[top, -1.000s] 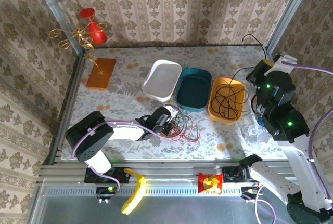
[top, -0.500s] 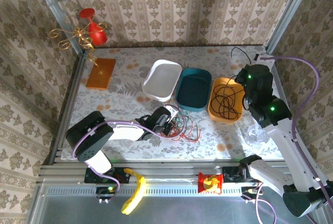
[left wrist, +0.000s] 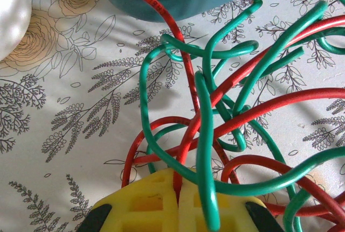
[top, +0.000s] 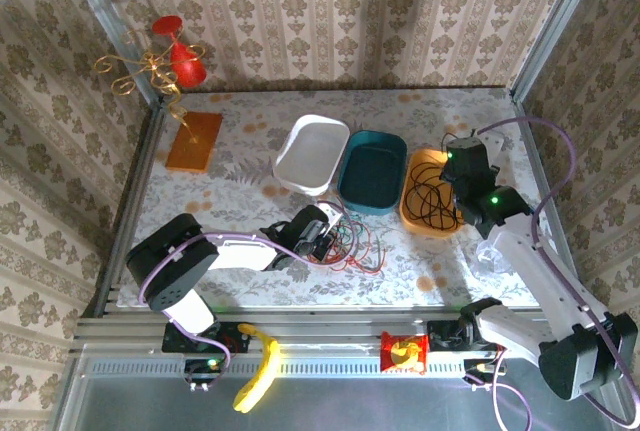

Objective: Untangle the cables

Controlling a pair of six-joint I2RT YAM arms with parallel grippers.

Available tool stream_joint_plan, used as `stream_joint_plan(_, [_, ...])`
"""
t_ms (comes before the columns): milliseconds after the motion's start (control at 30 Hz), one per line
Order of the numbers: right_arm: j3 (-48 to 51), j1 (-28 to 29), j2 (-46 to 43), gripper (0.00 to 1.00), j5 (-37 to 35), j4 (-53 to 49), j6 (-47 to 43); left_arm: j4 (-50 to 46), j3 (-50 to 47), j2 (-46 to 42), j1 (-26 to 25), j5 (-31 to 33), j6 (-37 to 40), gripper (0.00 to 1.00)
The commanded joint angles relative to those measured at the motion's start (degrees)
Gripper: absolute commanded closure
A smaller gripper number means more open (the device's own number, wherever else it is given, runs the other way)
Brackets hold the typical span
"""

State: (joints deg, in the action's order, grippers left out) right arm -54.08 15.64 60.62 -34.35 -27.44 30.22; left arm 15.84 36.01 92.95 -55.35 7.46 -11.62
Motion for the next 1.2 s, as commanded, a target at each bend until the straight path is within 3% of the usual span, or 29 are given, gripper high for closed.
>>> stream_joint_plan(0, [1.52,-0.05,1.52,1.00,-4.42,-1.83,4.45,-5.41,-0.94,1.02,0.63,0.80,-0.34,1.00])
stream_joint_plan(600, [6.27,-4.26,12.61,1.00,-7.13,-7.55,19.14,-6.96,-0.94,-0.01,0.71,1.07,0.19,1.00])
stream_joint_plan(967, [5.83,-4.65,17.21,1.00,-3.17,-6.76,19.95,-7.05,-0.83,0.56,0.67,0.89,-0.16,1.00])
stream_joint_plan(1167, [5.17,-2.16,21.20,1.00,-1.21,-6.23,20.56,-6.96,-0.59,0.83,0.60,0.62,-0.51,1.00])
